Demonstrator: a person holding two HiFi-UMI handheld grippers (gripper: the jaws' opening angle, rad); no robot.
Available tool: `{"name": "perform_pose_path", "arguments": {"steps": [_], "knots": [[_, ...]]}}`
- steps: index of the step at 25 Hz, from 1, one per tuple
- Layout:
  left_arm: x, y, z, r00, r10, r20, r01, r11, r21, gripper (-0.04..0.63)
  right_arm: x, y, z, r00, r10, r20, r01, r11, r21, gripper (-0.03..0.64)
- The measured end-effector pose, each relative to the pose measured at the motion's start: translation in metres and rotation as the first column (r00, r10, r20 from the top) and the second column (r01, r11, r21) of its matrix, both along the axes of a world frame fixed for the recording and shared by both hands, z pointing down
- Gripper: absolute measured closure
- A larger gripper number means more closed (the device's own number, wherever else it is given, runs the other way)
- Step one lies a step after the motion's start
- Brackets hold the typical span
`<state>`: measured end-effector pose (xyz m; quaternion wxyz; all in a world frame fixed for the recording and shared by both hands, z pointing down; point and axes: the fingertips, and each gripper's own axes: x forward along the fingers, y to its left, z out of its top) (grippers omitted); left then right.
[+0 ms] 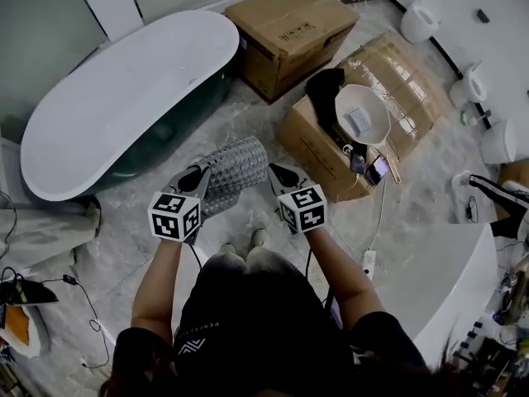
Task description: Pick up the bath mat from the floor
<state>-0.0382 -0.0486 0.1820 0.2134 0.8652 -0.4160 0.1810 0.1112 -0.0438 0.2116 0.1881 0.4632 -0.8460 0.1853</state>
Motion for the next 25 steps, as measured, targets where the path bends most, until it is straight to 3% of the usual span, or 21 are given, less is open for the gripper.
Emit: {"name": "perform_pose_path", "arguments": {"steps": [13,25], "knots": [[-0.019,0.028,-0.049,0.998,-0.064,-0.008,0.064,0.995,0.076,0.578,-0.015,0.007,-0.043,0.999,-0.011,0.033,0.009,0.998,0.057,0.617],[-0.035,0.048,-0.06,0.993,-0.11,-0.035,0.113,0.99,0.089,0.579,-0.033,0.024,-0.052,0.998,0.0,0.063,-0.003,0.999,0.049,0.618]]}}
